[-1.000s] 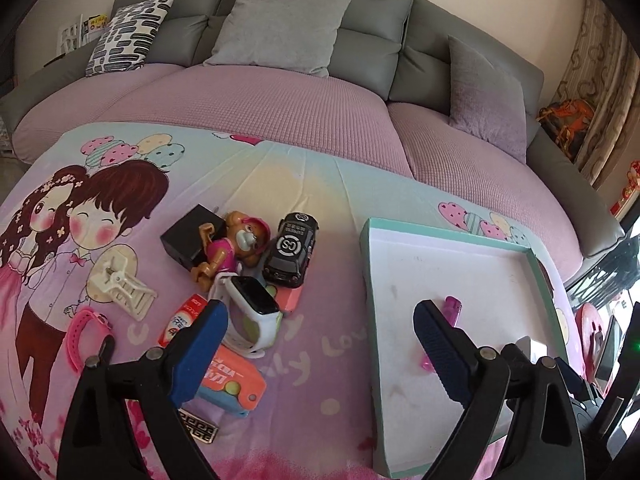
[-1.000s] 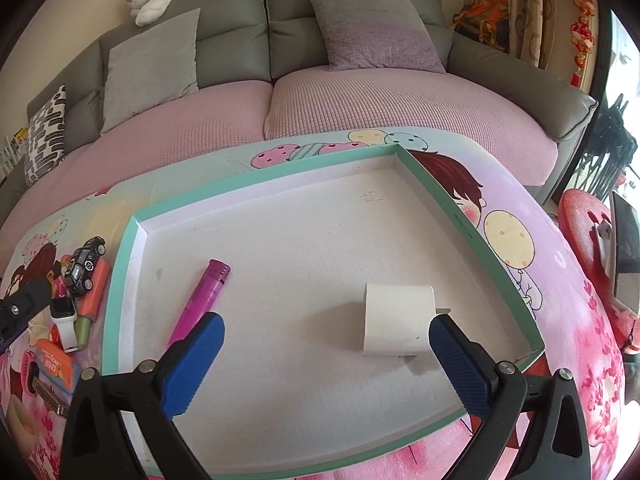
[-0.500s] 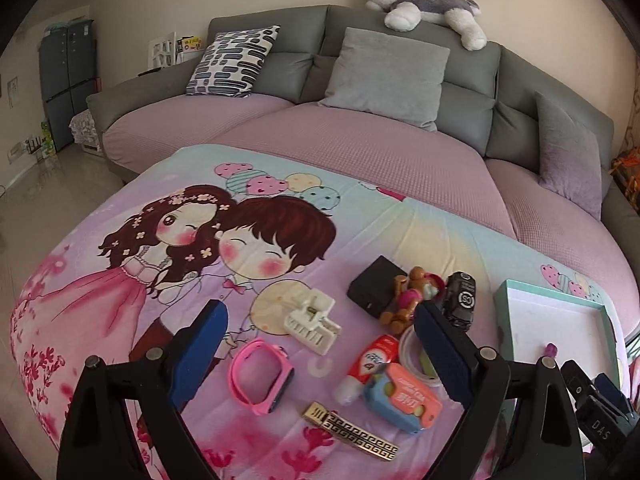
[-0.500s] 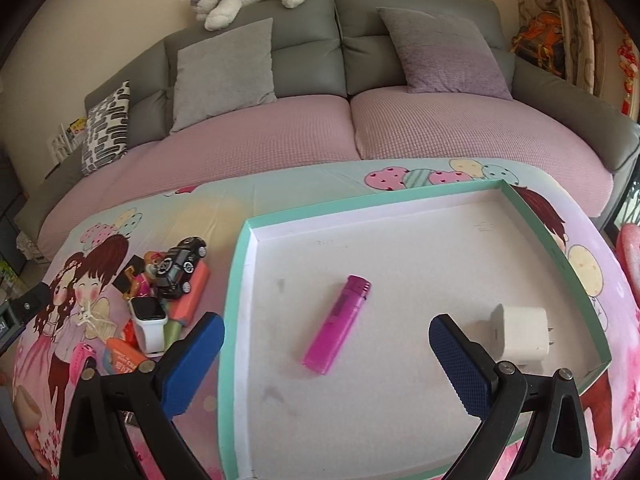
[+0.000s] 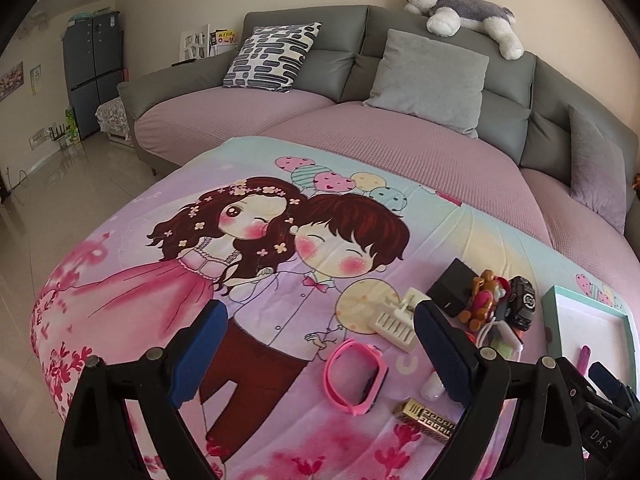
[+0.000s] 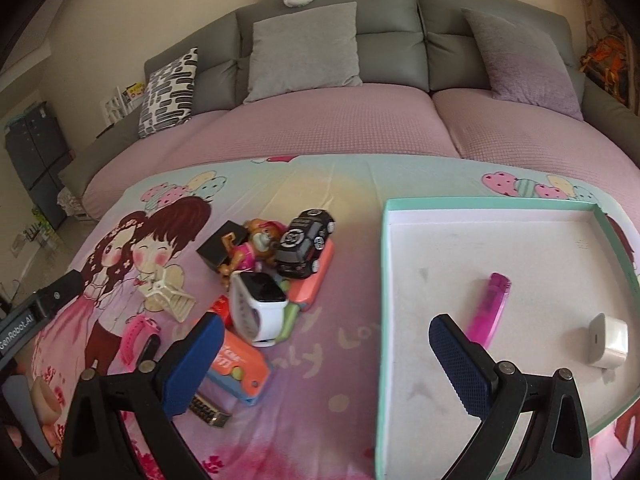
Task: Organize rigid objects
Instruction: 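Move both tools back from the tray toward the object pile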
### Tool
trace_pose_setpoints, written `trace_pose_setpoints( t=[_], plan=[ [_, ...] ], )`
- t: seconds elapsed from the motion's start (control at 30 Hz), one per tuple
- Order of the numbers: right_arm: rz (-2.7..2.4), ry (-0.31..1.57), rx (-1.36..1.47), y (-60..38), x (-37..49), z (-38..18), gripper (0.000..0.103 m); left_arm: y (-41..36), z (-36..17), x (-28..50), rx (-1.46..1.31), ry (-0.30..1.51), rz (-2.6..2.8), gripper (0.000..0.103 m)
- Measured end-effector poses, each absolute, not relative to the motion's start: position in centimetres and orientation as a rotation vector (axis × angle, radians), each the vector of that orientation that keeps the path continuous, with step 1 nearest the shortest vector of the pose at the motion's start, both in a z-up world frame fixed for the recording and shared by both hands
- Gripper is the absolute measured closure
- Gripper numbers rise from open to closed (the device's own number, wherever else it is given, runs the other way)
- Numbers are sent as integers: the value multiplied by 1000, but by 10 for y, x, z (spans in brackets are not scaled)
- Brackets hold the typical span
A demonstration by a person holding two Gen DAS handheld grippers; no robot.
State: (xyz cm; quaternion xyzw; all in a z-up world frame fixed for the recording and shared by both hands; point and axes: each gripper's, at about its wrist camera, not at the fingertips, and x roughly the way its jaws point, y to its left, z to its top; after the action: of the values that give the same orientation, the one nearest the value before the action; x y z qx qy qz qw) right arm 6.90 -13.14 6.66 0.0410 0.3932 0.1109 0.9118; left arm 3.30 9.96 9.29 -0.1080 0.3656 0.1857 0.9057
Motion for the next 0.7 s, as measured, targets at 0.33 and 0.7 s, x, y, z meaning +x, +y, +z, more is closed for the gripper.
trace_pose_setpoints(
  t=[0.33, 0.7],
  plan=[
    [330, 889, 15, -72, 68, 43, 0, 121, 65, 38, -256, 874, 377, 9],
    [291, 985, -1, -61, 76, 11, 0, 118, 42, 50, -260, 955, 316, 9]
  ],
)
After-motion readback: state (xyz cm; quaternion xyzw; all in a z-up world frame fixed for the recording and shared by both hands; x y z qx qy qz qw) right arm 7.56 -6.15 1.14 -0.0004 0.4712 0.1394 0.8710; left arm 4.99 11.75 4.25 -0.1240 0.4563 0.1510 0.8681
